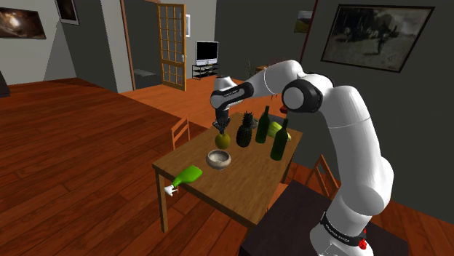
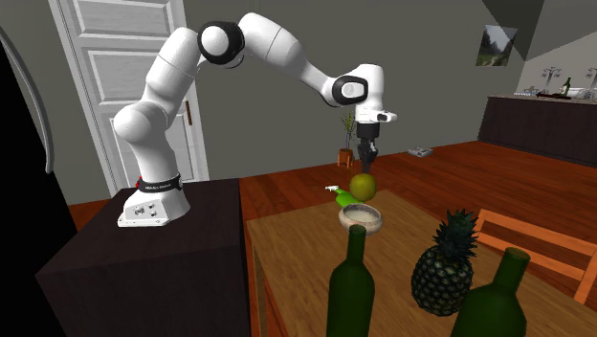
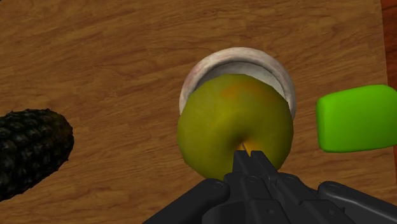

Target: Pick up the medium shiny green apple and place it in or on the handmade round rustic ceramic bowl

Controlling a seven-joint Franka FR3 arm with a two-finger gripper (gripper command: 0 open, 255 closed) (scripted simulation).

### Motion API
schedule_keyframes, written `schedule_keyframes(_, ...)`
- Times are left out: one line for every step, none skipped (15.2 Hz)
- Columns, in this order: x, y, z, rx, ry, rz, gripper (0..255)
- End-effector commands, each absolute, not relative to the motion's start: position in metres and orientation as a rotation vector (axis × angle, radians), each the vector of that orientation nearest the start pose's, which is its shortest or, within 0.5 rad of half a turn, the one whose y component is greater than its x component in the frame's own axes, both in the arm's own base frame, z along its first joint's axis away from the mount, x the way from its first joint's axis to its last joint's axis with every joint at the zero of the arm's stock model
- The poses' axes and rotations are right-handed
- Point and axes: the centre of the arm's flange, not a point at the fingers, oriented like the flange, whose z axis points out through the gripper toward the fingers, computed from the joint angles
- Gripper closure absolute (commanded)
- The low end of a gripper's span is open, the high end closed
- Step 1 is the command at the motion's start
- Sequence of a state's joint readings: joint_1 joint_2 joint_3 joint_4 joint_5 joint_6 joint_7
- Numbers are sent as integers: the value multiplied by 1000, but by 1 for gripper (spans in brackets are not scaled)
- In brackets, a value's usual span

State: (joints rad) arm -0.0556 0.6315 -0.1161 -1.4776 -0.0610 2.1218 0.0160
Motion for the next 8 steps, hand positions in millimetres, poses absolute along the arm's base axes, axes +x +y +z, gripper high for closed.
schedule_keyframes(707, -109, 298, -3256, 217, -12, 255)
schedule_keyframes(707, -109, 293, -3256, 217, -12, 255)
schedule_keyframes(707, -109, 288, -3256, 217, -12, 255)
schedule_keyframes(707, -109, 282, -3256, 217, -12, 255)
schedule_keyframes(707, -109, 277, -3256, 217, -12, 255)
schedule_keyframes(707, -109, 272, -3256, 217, -12, 255)
schedule_keyframes(707, -109, 267, -3256, 217, -12, 255)
schedule_keyframes(707, -109, 261, -3256, 217, -12, 255)
